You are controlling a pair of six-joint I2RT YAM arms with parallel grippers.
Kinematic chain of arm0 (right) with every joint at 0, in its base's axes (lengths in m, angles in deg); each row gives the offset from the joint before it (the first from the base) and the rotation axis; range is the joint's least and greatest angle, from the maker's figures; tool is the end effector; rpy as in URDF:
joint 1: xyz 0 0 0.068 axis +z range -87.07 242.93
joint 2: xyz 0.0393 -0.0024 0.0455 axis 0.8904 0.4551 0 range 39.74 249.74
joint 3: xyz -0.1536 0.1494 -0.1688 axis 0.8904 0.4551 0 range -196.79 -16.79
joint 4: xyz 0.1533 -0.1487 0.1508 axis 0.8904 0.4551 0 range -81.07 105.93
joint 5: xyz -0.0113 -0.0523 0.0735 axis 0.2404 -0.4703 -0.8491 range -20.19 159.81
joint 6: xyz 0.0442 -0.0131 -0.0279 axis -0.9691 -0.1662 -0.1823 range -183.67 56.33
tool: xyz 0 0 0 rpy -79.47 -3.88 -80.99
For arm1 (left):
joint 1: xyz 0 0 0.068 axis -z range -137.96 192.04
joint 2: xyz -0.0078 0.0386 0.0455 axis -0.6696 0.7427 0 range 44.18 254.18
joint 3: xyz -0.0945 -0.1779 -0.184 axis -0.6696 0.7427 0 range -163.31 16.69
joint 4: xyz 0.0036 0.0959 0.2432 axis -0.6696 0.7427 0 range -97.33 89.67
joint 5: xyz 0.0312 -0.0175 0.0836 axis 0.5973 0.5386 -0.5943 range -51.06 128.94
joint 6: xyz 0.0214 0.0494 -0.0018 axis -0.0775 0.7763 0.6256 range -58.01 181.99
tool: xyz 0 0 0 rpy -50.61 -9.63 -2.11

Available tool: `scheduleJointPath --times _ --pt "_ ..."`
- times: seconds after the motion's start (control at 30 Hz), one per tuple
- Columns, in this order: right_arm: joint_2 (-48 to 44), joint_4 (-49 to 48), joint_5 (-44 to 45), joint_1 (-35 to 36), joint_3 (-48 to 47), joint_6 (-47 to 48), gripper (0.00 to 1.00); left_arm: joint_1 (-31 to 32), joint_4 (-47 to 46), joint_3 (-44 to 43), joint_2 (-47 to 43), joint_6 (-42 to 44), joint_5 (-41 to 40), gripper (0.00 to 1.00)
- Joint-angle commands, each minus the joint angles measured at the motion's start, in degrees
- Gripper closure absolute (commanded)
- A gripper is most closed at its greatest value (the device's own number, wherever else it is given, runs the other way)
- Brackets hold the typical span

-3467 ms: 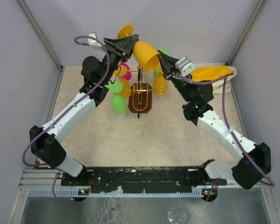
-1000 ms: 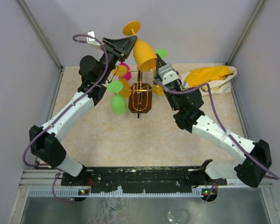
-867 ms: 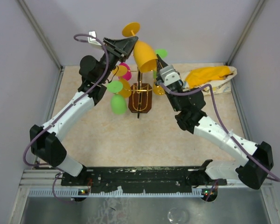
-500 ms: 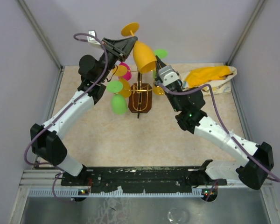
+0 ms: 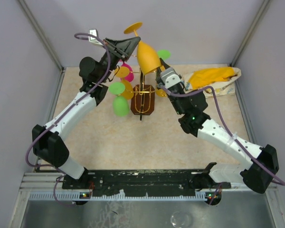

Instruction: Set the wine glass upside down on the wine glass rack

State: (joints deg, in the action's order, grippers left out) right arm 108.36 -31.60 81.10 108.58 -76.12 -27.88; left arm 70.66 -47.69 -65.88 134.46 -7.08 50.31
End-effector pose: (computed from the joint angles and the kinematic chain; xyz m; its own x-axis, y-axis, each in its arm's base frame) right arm 0.1924 0.1870 0.4355 0.6358 -0.1700 -0.7529 -0.2619 0.8701 -0.4176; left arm 0.3160 -0.1805 0.4628 -0.4056 -0.8219 -0.4000 0.6622 0.0375 -0.7484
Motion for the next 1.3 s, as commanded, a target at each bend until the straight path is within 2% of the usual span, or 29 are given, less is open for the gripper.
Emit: scheduleJointPath --times 0.0,0.1,0.2,0.3,0.43,0.47,0.63,0.87,0.93,1.07,1.27 --pt "-1.9 -2.6 0.4 0.6 -0.1 -0.1 0.75 -0.4 -2.8 -2.1 0.4 5.1 2.9 1.0" --pt "-1.8 -2.6 2.7 0.6 -0.1 0.9 0.64 -1.2 -3.1 -1.9 0.1 5.9 3.4 1.0" --pt "-1.8 -2.1 5.6 0.5 0.2 2.1 0.51 -2.9 -2.6 -2.4 -1.3 10.5 3.6 1.0" --pt "-2.3 -1.5 7.1 0.1 1.1 2.3 0.3 -4.3 1.2 -4.7 -3.4 18.9 4.6 1.0" --pt "-2.6 1.0 9.2 -1.0 1.4 0.7 0.04 -4.6 8.6 -6.9 -7.3 34.4 4.1 1.0" --pt "-2.5 2.0 9.8 -1.7 1.1 -0.6 0.01 -4.6 9.7 -6.5 -8.5 37.3 4.0 1.0" --pt "-1.2 10.2 11.4 -7.1 -3.9 -10.7 0.01 -4.6 13.2 -3.2 -12.9 48.5 11.0 1.0" --pt "3.8 20.4 18.1 -11.8 -13.4 -15.4 0.01 -2.7 15.0 6.9 -18.5 55.3 27.4 1.0" --pt "4.8 24.4 19.7 -13.6 -16.1 -18.8 0.01 -0.2 17.6 10.0 -21.1 61.1 28.2 1.0" --pt "7.2 31.8 20.0 -17.1 -21.0 -24.8 0.01 7.0 26.2 13.0 -24.5 72.9 23.4 1.0" --pt "9.7 34.6 20.3 -18.9 -24.4 -26.1 0.01 12.9 24.5 20.4 -25.8 72.0 21.4 1.0"
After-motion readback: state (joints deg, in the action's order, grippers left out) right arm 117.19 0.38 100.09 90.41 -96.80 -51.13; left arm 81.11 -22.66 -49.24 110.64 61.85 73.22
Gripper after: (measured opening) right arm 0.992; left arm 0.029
